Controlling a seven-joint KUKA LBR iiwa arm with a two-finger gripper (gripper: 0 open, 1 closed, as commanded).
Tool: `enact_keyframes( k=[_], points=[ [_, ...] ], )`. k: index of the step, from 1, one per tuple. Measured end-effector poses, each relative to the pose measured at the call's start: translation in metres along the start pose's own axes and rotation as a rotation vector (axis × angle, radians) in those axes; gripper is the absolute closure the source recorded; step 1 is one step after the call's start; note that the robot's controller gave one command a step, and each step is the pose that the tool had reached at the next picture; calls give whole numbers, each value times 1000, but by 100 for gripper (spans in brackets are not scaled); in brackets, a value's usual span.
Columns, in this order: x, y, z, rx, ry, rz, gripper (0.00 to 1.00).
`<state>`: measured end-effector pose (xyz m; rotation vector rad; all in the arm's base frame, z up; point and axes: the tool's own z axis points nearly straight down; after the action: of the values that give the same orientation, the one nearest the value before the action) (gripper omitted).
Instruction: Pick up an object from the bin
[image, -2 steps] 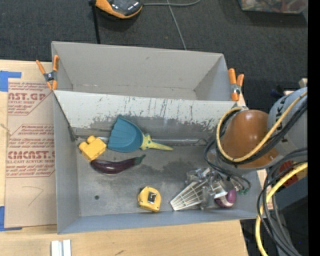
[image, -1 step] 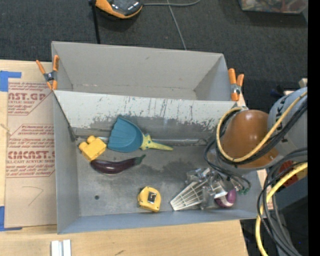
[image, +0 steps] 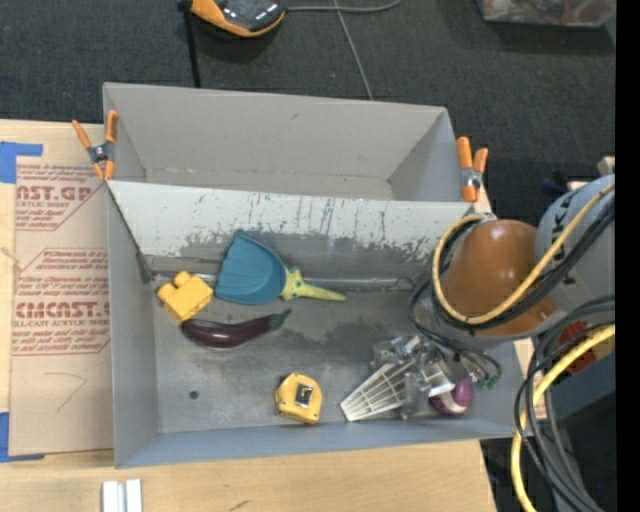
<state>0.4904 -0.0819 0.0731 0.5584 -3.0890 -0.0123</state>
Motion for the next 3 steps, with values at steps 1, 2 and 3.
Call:
enact_keyframes(
  k=[1, 2, 3],
  points=[
    [0, 0, 0, 0, 0, 0, 100],
    [0, 0, 0, 0, 0, 0, 100],
    [0, 0, 0, 0, 0, 0, 100]
  ],
)
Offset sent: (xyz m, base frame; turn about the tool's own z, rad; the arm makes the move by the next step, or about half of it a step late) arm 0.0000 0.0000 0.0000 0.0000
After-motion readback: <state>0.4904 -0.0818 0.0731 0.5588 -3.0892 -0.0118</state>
